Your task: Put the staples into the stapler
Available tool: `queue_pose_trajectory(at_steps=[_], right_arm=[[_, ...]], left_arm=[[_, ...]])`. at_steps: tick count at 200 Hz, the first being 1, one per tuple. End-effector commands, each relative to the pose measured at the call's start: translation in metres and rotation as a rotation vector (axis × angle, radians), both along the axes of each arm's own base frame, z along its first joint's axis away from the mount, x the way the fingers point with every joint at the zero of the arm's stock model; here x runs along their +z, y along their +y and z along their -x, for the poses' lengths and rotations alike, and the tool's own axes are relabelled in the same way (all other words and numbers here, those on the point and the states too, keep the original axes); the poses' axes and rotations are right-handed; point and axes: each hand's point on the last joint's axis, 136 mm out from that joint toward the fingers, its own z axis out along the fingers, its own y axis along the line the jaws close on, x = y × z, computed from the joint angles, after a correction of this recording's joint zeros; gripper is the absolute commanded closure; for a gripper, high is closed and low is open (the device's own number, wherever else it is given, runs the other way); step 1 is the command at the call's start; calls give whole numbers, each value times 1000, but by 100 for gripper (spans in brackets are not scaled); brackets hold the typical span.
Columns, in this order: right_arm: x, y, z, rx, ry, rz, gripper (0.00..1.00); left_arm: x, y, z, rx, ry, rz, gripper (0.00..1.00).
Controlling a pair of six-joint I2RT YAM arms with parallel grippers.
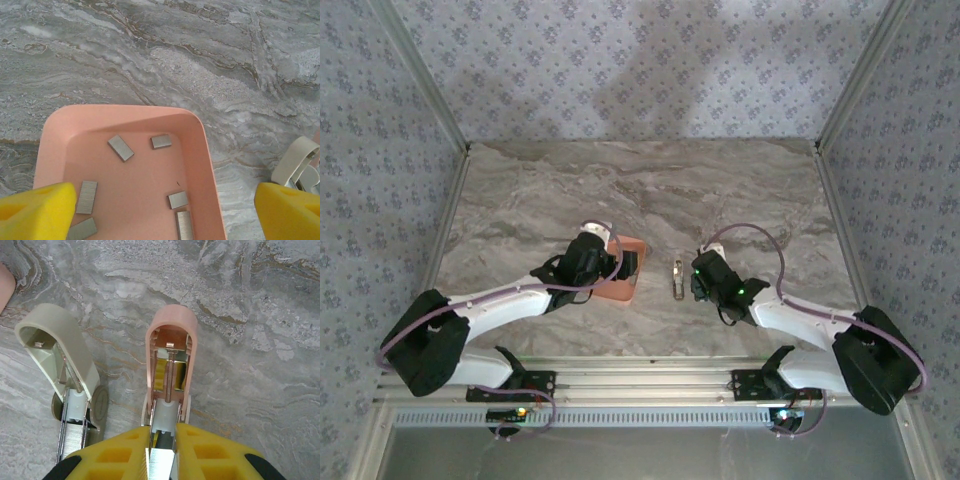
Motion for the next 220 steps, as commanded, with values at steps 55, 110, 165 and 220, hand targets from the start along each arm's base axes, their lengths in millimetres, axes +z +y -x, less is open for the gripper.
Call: queue_pose_trajectory(at_steps=[55, 110, 165, 220], right_arm=[[-11, -2, -1, 2, 23, 13, 81], [-17, -4, 6, 3, 52, 19, 82], [-22, -3, 15, 13, 76, 27, 82], [-23, -5, 21, 9, 85, 35, 82]], left_arm=[[7, -5, -7, 16, -21, 26, 8], [6, -5, -7, 12, -22, 20, 8], [5, -5, -7, 12, -21, 19, 8], [4, -6, -6, 11, -16, 19, 8]])
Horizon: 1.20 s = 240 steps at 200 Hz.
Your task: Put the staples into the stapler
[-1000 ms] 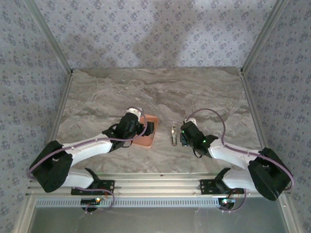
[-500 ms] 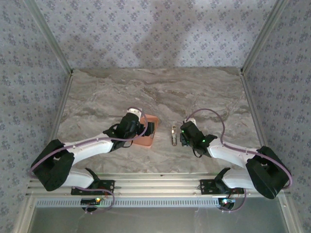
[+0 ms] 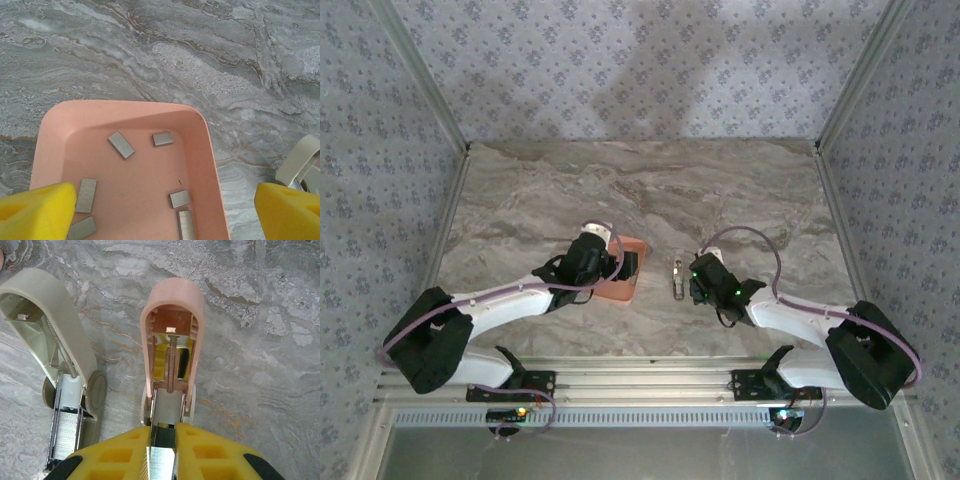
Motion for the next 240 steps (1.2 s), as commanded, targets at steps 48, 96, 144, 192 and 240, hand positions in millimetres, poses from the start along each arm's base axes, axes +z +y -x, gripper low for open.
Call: queue_pose_trajectory(at_steps=[48, 96, 144, 192, 240], right_arm=[[-12, -11, 16, -22, 55, 32, 81], [-9, -9, 14, -22, 47, 21, 75], [-1, -6, 11, -20, 32, 8, 68], [27, -5, 16, -13, 16, -57, 65], [44, -18, 21, -66, 86, -253, 64]], left_arm=[[11, -7, -6, 2, -30, 25, 8], [13, -8, -7, -1, -32, 30, 8], [15, -8, -7, -1, -35, 33, 8], [20, -9, -7, -8, -44, 38, 8], [22, -12, -5, -28, -44, 43, 8]])
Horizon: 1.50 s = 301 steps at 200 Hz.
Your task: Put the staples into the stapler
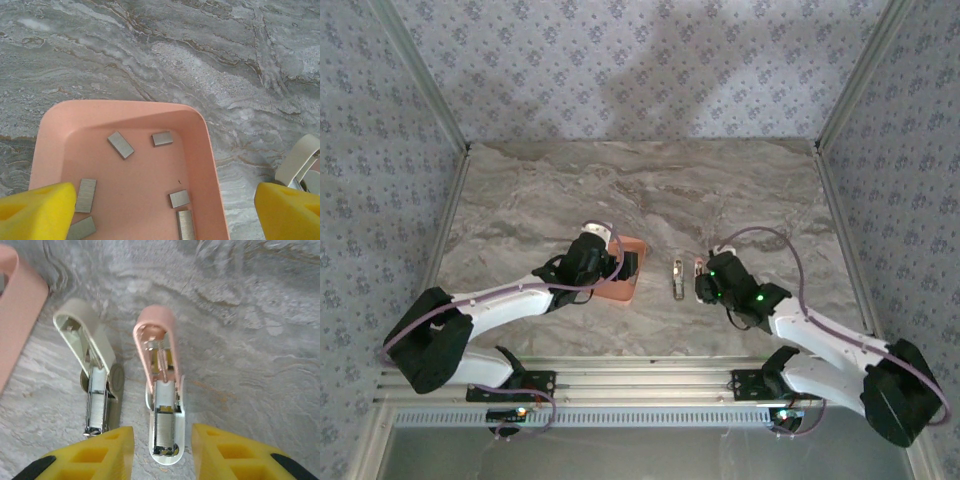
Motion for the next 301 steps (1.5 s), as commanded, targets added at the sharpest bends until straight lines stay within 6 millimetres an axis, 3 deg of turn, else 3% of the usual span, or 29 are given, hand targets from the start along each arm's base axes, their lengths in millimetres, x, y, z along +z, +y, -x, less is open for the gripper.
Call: queue_pose_trajectory(at_steps=[1, 30, 81, 192, 301], right_arm=[[4, -2, 9, -11, 94, -111, 64], [-6, -1, 11, -9, 208, -264, 64], [-26, 4, 5, 11, 318, -369, 67], [-48, -2, -2, -29, 364, -353, 70], [-73, -13, 6, -74, 445, -277, 79]], left_arm=[[22, -12, -5, -25, -46, 42, 8], [22, -18, -2, -65, -35, 52, 9], [22, -25, 0, -94, -17, 71, 9], [18, -31, -4, -102, -10, 65, 9], [19, -34, -6, -109, -12, 59, 9]])
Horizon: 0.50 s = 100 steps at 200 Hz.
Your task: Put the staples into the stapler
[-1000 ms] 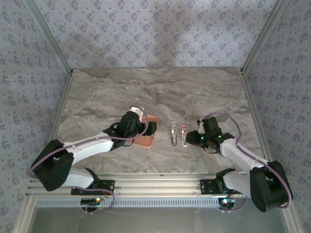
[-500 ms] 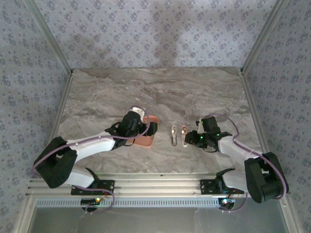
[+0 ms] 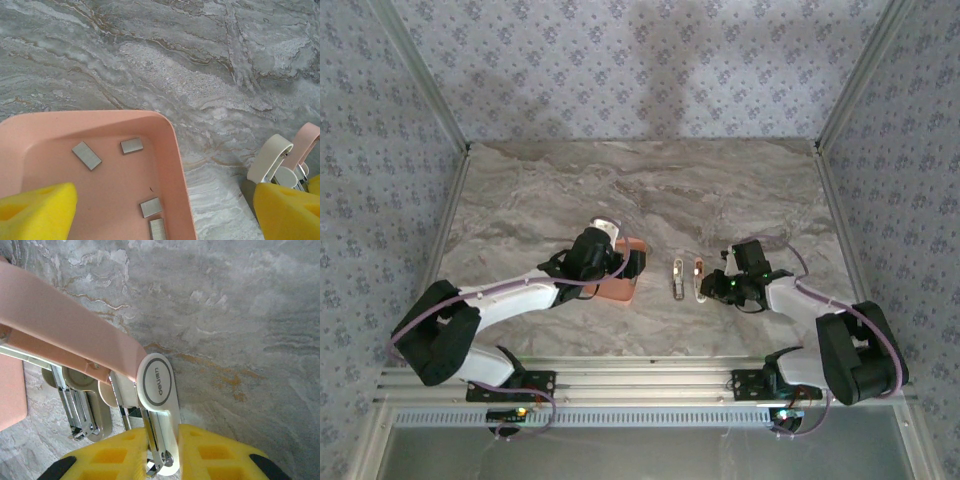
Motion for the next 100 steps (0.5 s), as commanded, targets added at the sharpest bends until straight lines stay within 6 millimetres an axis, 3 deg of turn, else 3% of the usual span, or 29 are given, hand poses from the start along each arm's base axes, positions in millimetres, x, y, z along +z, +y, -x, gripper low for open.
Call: queue_pose_trajectory(at_steps=[1, 33, 62, 100], right_arm=[[-15, -11, 7, -17, 54, 67, 79], [-10, -9, 5, -12, 43, 65, 78], [14, -5, -2, -6, -30, 32, 72], [41, -7, 3, -31, -71, -19, 66]], left_arm=[[15, -11, -5, -28, -33, 24, 9], [17, -13, -5, -36, -35, 25, 9], [26, -20, -7, -70, -45, 16, 9], [48, -44, -9, -181, -56, 13, 11]])
